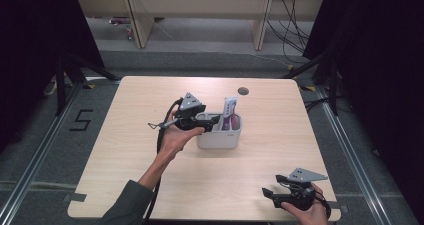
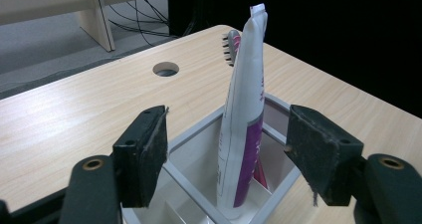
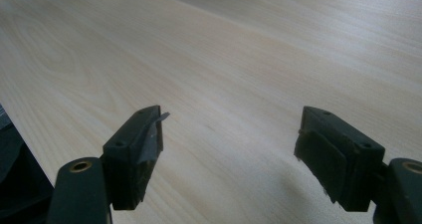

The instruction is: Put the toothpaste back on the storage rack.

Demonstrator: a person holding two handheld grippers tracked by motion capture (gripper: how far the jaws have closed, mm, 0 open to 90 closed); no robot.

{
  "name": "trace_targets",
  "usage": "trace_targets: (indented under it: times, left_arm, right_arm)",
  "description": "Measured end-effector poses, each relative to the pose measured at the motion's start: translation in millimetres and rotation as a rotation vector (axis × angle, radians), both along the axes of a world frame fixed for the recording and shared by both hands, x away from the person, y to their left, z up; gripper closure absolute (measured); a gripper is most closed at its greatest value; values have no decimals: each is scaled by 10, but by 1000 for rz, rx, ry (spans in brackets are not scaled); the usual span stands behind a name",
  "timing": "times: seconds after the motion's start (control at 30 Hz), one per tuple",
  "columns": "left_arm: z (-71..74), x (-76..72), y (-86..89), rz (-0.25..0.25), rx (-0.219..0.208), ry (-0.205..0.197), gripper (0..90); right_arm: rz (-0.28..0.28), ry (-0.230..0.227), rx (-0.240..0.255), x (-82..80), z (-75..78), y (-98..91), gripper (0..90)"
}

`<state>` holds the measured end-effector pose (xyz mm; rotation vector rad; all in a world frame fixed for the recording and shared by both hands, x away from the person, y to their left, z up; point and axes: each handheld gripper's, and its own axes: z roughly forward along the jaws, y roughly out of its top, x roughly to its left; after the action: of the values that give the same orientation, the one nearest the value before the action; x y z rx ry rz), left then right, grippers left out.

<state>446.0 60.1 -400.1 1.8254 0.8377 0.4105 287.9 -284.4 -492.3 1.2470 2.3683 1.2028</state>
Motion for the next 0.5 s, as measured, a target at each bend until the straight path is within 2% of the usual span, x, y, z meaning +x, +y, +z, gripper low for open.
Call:
trace_targets:
  times: [0.3,0.5]
  left_arm:
    - [17,-119,145,5,-12,19,284]
    - [-21,-215,266,1,-27,27,257]
  right_arm:
    - [-1,-3,-5,1,2,-2,265]
    - [-3,0,-2,-1,0,3,265]
